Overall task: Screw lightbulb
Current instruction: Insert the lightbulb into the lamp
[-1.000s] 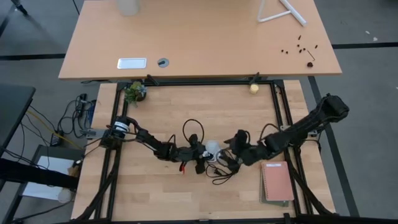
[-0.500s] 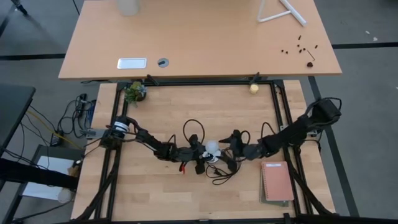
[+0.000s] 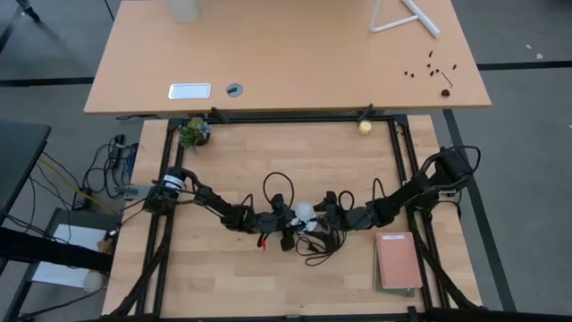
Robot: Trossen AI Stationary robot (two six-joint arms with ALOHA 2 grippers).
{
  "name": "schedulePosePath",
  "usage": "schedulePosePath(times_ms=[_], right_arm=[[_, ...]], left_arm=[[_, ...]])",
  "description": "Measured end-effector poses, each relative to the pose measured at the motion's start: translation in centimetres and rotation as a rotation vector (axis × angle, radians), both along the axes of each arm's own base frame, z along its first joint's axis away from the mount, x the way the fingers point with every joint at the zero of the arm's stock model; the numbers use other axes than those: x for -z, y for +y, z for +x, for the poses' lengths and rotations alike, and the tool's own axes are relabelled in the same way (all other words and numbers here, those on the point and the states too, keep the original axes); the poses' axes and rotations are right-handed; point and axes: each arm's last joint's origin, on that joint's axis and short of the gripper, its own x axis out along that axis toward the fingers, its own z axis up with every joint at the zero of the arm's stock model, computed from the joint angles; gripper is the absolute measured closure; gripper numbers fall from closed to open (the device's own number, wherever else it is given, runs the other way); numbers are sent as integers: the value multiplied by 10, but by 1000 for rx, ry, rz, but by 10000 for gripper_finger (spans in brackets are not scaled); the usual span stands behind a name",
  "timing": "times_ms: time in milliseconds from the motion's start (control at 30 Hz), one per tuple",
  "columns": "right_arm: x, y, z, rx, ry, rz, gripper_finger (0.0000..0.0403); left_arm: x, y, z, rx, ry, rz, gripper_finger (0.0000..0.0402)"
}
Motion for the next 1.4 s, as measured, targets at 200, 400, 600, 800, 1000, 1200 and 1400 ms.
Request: schedulePosePath(times_ms=[200,400,600,800,1000,1200,1400], right_arm=[[0,10,-4,-28,1,-7,25],[-1,24,-10,-57,-2,26,25],[1,45,-21,-152,25,121,25],[4,33,-25,47,67,66,25],[-2,13,-16,122,34,-11,25],[-10,6,-2,27,14,-31,25],[-10,15,-3,-26,33,-13,25]], left_arm=[[0,0,0,-13,-4,-6,228],[0,0,0,-28,-1,-13,228],[1,3,-1,-71,-3,-11,228],[1,1,-1,-47,3,-2,228],[1,-3,-1,39,10,-3,228],[1,-4,0,73,13,-2,227],[0,-4,-1,9,3,-8,227]])
